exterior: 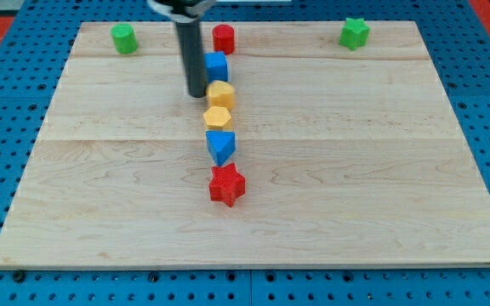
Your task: Slide the yellow heart right and a bit down
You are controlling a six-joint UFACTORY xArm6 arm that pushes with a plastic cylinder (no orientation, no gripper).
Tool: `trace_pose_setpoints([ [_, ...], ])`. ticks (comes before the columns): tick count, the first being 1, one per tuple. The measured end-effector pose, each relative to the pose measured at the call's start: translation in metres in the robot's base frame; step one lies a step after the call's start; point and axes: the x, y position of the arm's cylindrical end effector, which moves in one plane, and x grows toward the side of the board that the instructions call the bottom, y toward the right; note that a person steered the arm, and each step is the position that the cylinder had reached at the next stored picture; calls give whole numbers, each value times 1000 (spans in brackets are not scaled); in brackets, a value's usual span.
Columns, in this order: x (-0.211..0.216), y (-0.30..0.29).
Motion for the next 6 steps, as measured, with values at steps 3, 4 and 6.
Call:
trace_pose_setpoints([
  [3, -11, 127],
  [4, -14, 47],
  [6, 24, 145],
])
